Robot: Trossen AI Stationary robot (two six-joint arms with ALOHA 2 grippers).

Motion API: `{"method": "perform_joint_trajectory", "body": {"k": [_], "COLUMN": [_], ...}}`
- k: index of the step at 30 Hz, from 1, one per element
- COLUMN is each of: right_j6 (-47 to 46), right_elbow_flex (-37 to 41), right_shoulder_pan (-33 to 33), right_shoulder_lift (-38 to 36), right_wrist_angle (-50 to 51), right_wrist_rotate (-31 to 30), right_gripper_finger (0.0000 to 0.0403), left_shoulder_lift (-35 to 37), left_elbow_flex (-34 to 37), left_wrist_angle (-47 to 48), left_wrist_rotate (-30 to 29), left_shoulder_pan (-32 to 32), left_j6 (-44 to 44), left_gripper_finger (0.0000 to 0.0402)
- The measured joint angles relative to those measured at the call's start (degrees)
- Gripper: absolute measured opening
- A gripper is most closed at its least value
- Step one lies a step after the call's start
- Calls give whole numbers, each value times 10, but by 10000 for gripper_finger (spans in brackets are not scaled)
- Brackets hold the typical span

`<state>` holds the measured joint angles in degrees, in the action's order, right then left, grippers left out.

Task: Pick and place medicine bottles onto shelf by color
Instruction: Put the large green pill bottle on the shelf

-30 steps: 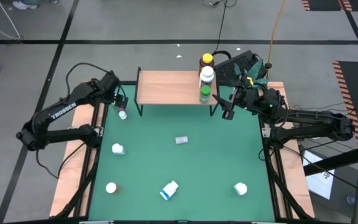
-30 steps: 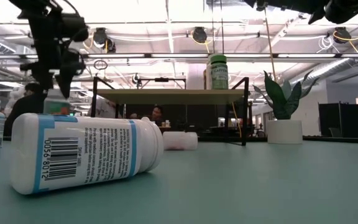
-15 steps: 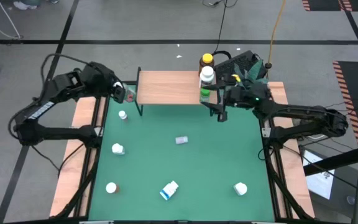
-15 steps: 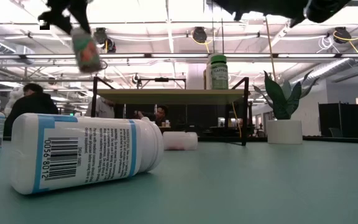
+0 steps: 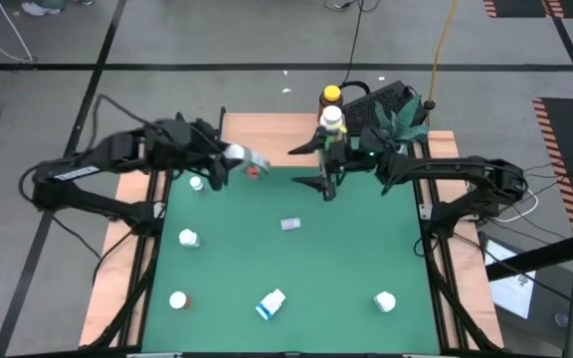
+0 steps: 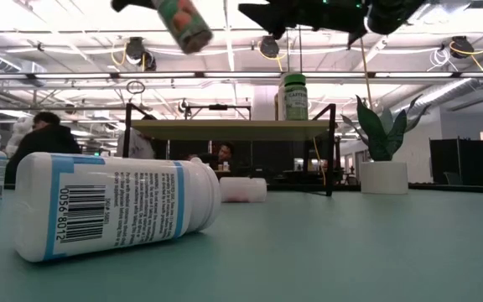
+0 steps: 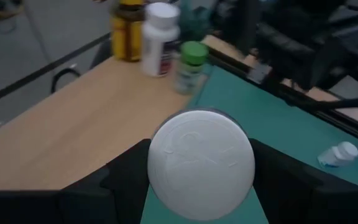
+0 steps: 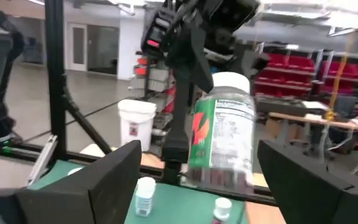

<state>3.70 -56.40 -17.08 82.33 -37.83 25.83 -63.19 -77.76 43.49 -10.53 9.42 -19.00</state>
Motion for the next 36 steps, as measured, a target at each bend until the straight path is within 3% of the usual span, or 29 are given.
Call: {"method": "perform_joint_trajectory", "body": {"k": [5, 13, 32, 36], "right_j6": [0, 3, -52, -51], "right_elbow_flex": [-37, -92, -94, -94], "right_shoulder_pan": [15, 31, 21, 17], "right_shoulder_lift": [35, 57, 57, 57], "right_wrist_angle": [27, 160, 167, 166], "right_wrist_rotate": [0, -4, -15, 11], "right_gripper_finger": [340, 369, 370, 363], "left_shoulder_lift": [-55, -95, -96, -96], "left_elbow_flex": [0, 0, 0, 0], "left_wrist_angle": [-61, -97, -189, -198], "left_wrist_rotate": [-5, -5, -6, -4], "left_shoulder_pan": [-32, -38, -41, -41], "left_j6": [23, 37, 84, 85], "left_gripper_finger": [246, 246, 246, 246]}}
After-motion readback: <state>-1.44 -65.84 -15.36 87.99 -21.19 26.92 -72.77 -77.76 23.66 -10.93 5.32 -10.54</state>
